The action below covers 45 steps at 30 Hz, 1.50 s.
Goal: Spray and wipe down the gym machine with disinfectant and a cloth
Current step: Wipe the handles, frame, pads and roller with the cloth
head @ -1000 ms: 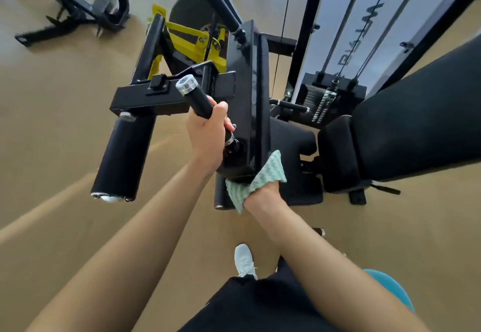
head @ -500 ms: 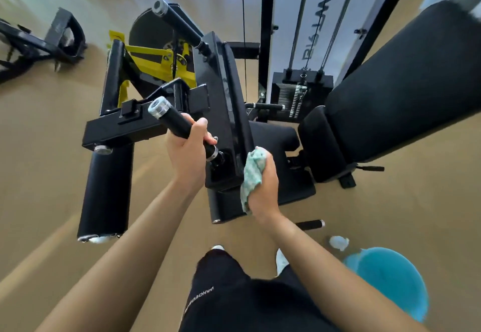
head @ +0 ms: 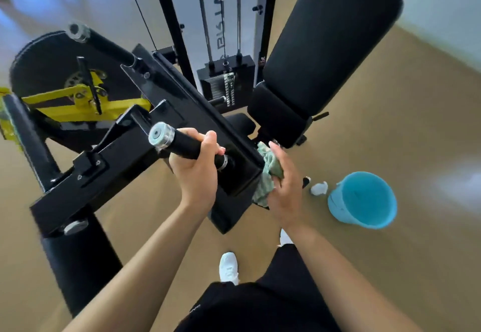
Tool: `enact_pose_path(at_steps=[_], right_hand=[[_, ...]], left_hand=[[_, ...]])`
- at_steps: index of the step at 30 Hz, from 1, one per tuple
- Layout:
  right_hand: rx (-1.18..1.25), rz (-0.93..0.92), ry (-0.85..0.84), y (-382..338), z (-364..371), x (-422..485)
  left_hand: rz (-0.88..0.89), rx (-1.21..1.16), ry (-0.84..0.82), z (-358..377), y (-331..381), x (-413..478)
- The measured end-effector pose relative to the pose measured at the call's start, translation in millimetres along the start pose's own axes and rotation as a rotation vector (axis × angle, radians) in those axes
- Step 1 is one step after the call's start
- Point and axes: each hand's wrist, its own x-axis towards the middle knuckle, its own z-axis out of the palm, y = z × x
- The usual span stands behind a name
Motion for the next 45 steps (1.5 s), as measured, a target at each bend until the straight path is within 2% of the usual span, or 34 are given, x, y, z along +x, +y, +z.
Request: enact_pose_path(at_steps=[3, 5, 8, 10, 13, 18, 25, 29, 35, 40, 42, 45], right_hand=[[-0.129, -0.182, 0.115, 4, 0, 4], [-0.099, -0.127, 0.109, -2, 10, 8], [0.068, 0.055, -0.058, -16, 30, 4], [0.088, 0.071, -0.085, -20, 38, -7], [0.132, 0.082, -0.021, -15, 47, -22], [0.372, 0.215, 0.072, -18, 66, -46], [0.621, 0.38, 0.171, -4, 54, -12], [0.594, 0.34, 0.204, -15, 75, -35], [0.691, 0.429, 0.264, -7, 105, -78], [0.687, 0.486, 0.365, 11, 90, -49], [0.628, 0.487, 0.336, 11, 75, -28], [0.661, 0.489, 0.324, 8, 67, -9]], left_hand=[[0.032, -0.007, -0.038, -2, -1, 3], [0.042, -0.013, -0.049, -3, -1, 4], [0.058, -0.008, -0.058, -4, -3, 4], [0.065, -0.011, -0.076, -5, -3, 5], [0.079, -0.004, -0.112, -6, -4, 6], [0.078, -0.003, -0.124, -4, -3, 7], [0.076, 0.011, -0.142, -5, -1, 6], [0.076, 0.004, -0.158, -6, -1, 6], [0.058, -0.003, -0.226, -12, 0, 8], [0.032, -0.005, -0.277, -16, -2, 11], [0.019, -0.003, -0.291, -17, 0, 11], [-0.014, -0.009, -0.293, -17, 2, 10]])
